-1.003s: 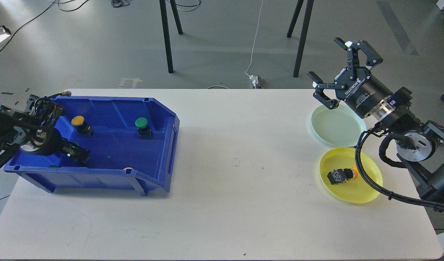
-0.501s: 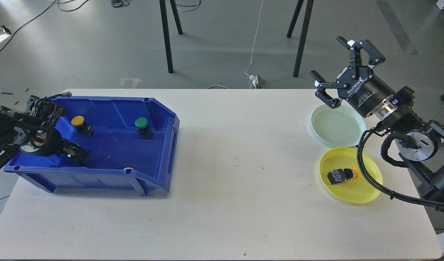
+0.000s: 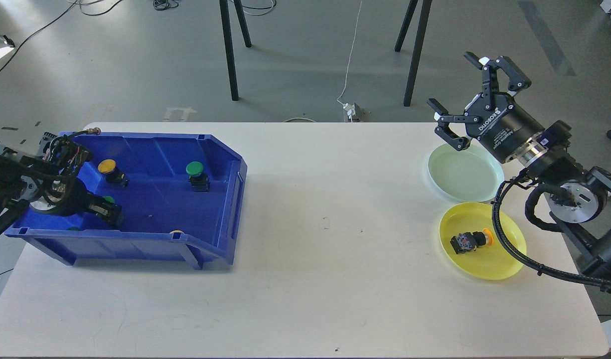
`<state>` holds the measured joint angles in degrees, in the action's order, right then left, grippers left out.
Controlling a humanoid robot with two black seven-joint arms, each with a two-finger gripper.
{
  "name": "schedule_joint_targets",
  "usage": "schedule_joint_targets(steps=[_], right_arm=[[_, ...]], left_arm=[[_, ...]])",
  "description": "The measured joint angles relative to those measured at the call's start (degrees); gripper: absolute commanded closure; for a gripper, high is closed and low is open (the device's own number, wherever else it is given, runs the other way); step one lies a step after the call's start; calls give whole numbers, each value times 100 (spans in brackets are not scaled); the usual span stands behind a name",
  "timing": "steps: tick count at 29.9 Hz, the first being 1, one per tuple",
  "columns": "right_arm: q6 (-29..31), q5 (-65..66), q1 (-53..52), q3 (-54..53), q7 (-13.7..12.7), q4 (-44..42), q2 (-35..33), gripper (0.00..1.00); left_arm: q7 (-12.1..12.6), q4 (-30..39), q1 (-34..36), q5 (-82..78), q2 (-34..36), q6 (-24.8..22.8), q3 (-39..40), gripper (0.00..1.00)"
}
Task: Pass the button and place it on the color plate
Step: 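Grasp the green-topped button in the bin with the left gripper, then lift the green button and extend the left arm toward the center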
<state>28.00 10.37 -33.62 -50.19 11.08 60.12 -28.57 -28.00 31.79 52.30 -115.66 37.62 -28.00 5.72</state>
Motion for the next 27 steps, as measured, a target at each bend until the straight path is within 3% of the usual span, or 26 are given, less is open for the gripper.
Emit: schedule_joint_targets(steps=[6,10,19,23,27], right_arm=[[0,0,13,-23,8,0,0,1],[0,0,18,-68,10,0,0,1],[0,0,38,-171,45,0,-7,1],[0,3,98,-266,172,6,-8,1],[0,114,128,-336,407,50,-10,1]], left_arm=[[1,196,77,8,54,0,14,86],[0,943,363,65,458,0,63,86],[2,3300,1225,1187,2165,-1,190,84],[0,3780,1449,2030,2794,-1,418,84],[2,3867,1448,3430,2892,0,621,84]])
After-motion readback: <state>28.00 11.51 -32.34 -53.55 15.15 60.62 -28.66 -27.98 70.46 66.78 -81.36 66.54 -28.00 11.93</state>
